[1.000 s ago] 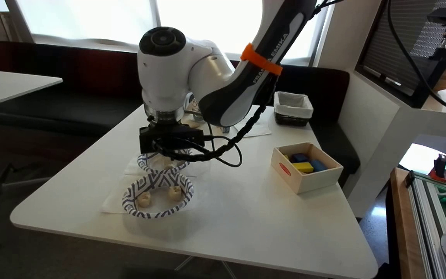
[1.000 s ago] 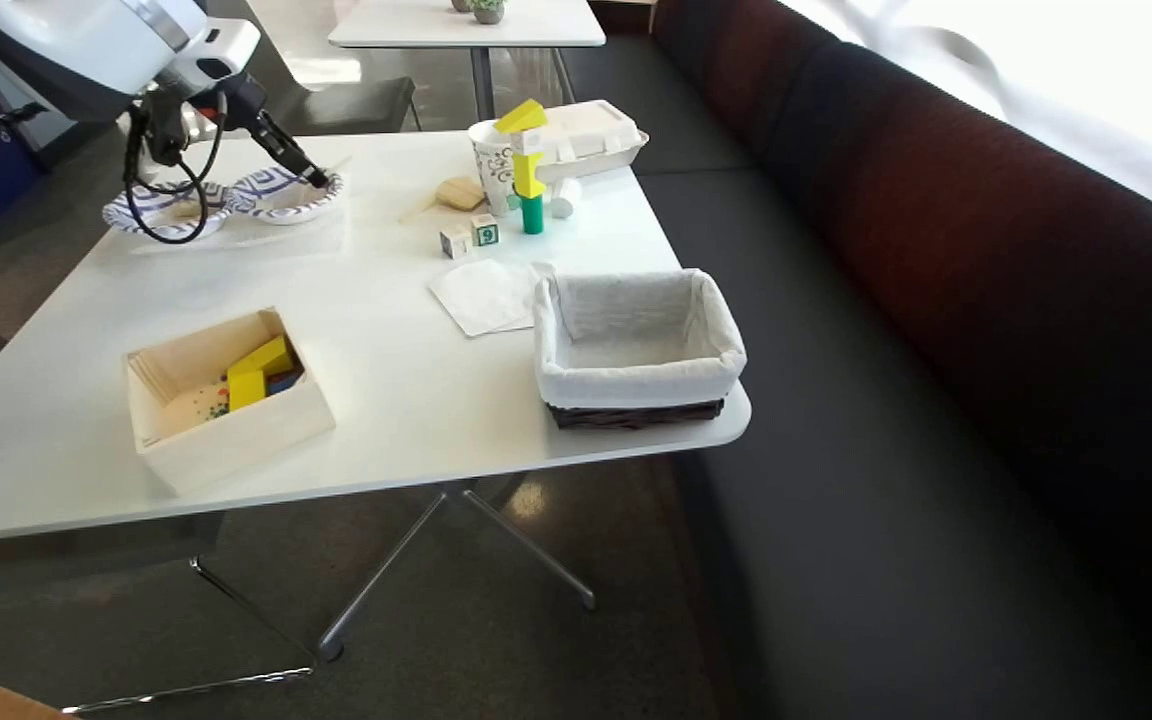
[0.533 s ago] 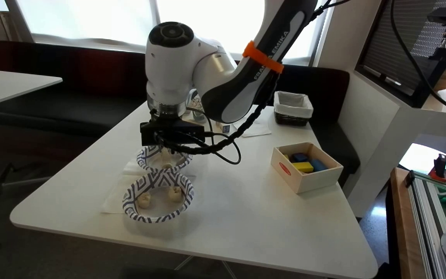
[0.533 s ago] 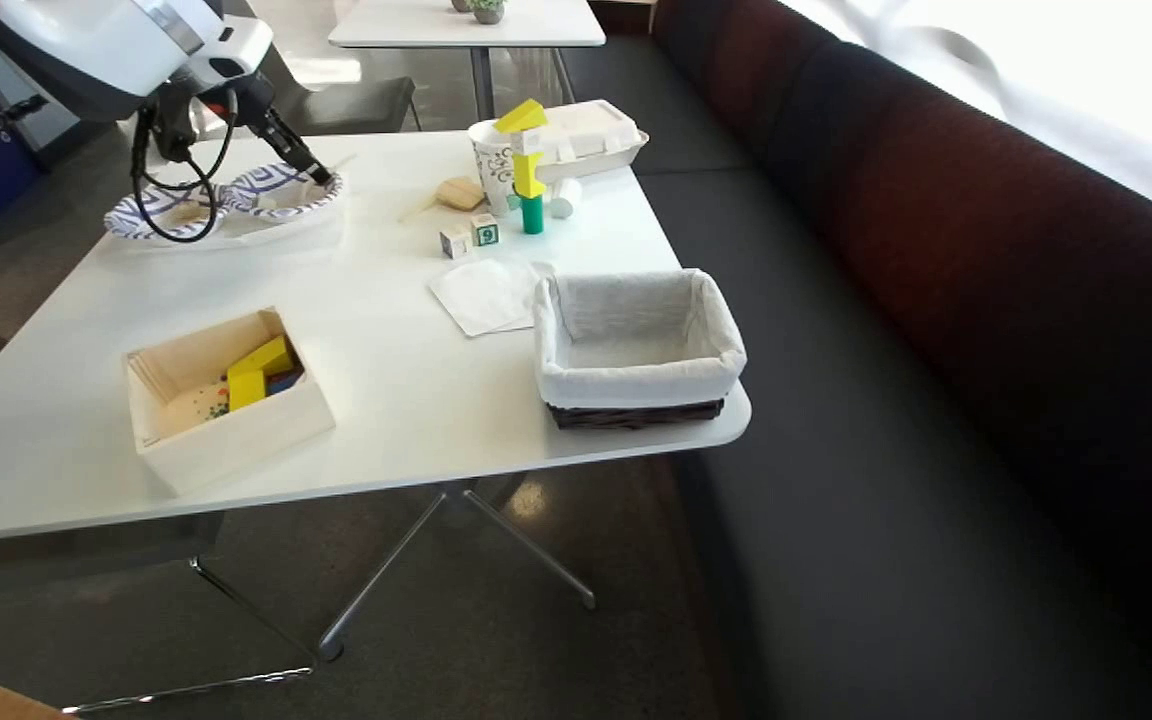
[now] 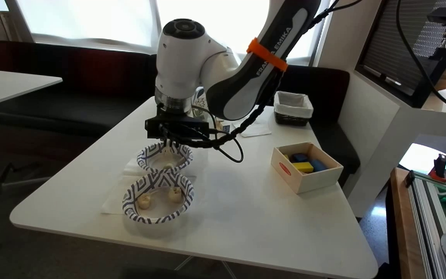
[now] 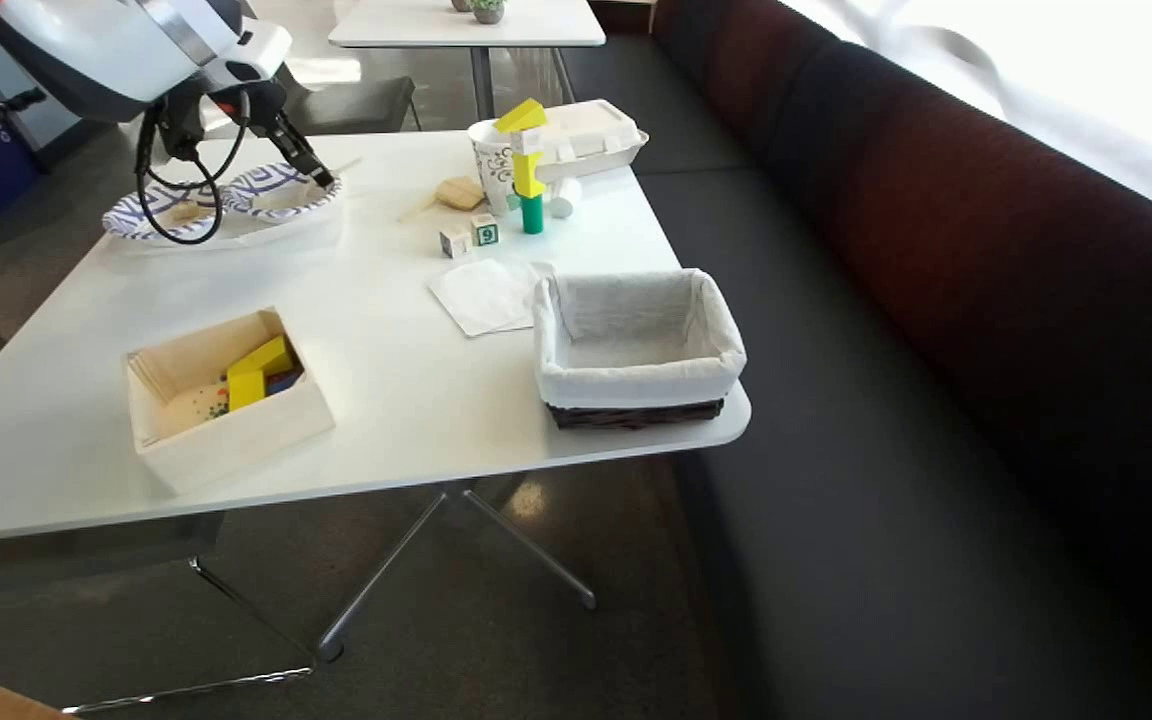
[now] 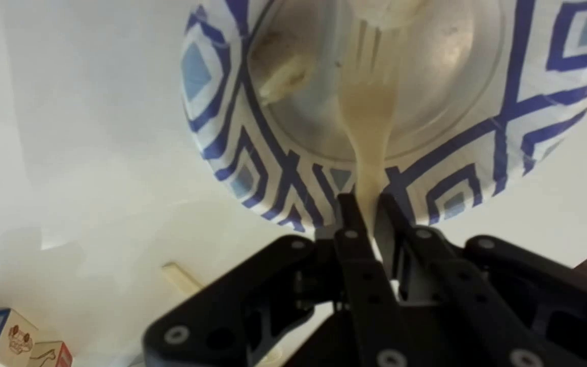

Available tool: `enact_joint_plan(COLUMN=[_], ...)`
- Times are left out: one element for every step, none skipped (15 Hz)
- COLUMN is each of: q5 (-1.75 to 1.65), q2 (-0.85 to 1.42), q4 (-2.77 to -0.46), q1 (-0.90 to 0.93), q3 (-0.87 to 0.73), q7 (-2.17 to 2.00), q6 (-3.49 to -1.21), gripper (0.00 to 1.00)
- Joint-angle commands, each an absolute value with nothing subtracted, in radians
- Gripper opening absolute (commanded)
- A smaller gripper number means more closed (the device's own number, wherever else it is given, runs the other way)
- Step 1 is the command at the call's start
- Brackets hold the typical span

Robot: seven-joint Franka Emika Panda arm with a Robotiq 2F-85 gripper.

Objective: Use the fork to move one object from the right plate to the left plate

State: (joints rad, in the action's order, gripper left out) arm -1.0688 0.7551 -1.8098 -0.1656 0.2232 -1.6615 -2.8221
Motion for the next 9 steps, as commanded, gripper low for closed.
enact_joint_plan(q5=[-1.019,-1.009,-1.006,-1.0,-0.993,-0.868,-0.824,-0.764,-0.706], q2=[0.784,0.791,0.797,0.805,0.806,0.782,0.783,0.783,0.779], q4=[-1.798,-1.794,-1.788,-1.783,-1.789,-1.809,-1.81,-1.808,-1.812], q1=[-0.189,-0.189,-0.184,-0.184,-0.194,-0.105,-0.096,-0.076,-0.057], q3=[0.264,0.275,0.279,0.286,0.293,0.189,0.181,0.159,0.139], q7=[-1.595,-1.584,-1.577,-1.568,-1.553,-1.478,-1.446,-1.399,-1.357], q6=[-2.804,-2.803,-2.8,-2.8,-2.807,-2.867,-2.871,-2.878,-2.883], gripper=[0.03,0.03,0.03,0.03,0.03,0.03,0.03,0.03,0.03])
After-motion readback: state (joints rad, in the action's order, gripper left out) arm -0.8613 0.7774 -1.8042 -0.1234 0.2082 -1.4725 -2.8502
